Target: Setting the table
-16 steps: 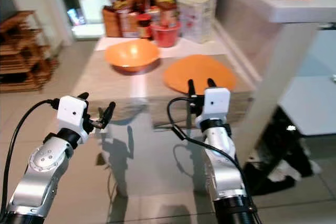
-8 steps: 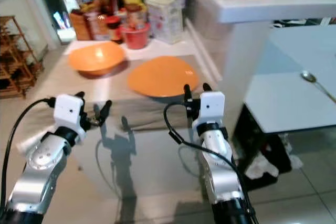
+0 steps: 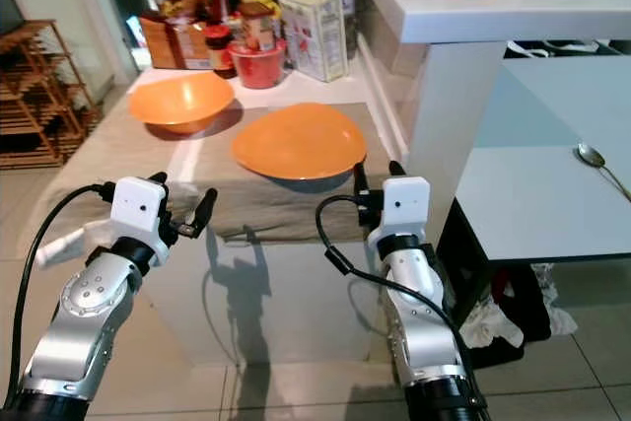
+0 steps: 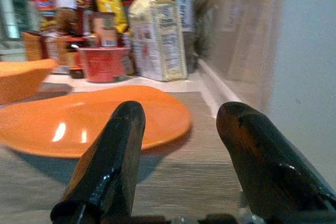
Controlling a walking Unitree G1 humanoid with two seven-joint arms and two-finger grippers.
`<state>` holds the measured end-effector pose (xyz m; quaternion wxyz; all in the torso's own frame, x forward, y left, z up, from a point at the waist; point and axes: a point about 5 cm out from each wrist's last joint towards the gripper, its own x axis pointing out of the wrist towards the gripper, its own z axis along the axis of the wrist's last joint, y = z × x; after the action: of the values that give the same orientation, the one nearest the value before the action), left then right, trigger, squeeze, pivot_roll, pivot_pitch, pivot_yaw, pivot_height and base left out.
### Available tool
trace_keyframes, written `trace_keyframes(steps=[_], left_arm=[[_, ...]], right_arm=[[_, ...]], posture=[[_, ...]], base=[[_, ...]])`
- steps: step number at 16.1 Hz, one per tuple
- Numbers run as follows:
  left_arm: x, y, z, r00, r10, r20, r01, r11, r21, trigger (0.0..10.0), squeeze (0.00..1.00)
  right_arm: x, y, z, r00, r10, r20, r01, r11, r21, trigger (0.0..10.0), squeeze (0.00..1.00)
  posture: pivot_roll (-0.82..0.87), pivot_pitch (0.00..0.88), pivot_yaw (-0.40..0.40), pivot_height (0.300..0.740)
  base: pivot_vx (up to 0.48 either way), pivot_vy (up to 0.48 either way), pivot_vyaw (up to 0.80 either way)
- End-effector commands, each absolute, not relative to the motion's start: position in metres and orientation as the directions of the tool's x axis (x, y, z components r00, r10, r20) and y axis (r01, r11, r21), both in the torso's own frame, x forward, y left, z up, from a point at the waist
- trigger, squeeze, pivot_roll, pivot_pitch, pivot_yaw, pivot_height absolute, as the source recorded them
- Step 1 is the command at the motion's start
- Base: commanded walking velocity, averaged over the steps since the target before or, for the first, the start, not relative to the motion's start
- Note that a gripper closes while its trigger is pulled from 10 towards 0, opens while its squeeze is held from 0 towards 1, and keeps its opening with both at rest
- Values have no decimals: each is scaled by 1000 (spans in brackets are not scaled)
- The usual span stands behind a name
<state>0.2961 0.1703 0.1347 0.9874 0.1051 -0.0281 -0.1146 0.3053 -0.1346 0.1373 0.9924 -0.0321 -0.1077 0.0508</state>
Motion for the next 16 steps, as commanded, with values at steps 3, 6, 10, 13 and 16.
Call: trace_keyframes(steps=[3, 6, 10, 13, 16], left_arm=[[305, 174, 141, 971, -236, 28, 222, 942, 251, 10000, 0], [300, 172, 138, 968, -251, 15, 241, 942, 235, 10000, 0], [289, 175, 140, 966, -259, 12, 249, 939, 239, 10000, 0], [287, 183, 145, 972, -234, 18, 222, 943, 246, 10000, 0], [287, 182, 148, 972, -233, 19, 221, 943, 248, 10000, 0]], right_arm=[[307, -131, 146, 965, 121, 234, -107, 992, -71, 10000, 0], [333, -120, 158, 966, 128, 225, -122, 992, -42, 10000, 0], [366, -113, 176, 982, 73, 175, -104, 978, 179, 10000, 0], [369, -98, 177, 976, 126, 180, -155, 975, 161, 10000, 0], [373, -102, 178, 978, 101, 184, -136, 972, 189, 10000, 0]], posture=[[-80, 0, 66, 740], [-62, 0, 77, 740], [5, 0, 62, 740], [32, 0, 56, 740], [27, 0, 62, 740]], base=[[0, 0, 0], [0, 0, 0], [0, 0, 0], [0, 0, 0], [0, 0, 0]])
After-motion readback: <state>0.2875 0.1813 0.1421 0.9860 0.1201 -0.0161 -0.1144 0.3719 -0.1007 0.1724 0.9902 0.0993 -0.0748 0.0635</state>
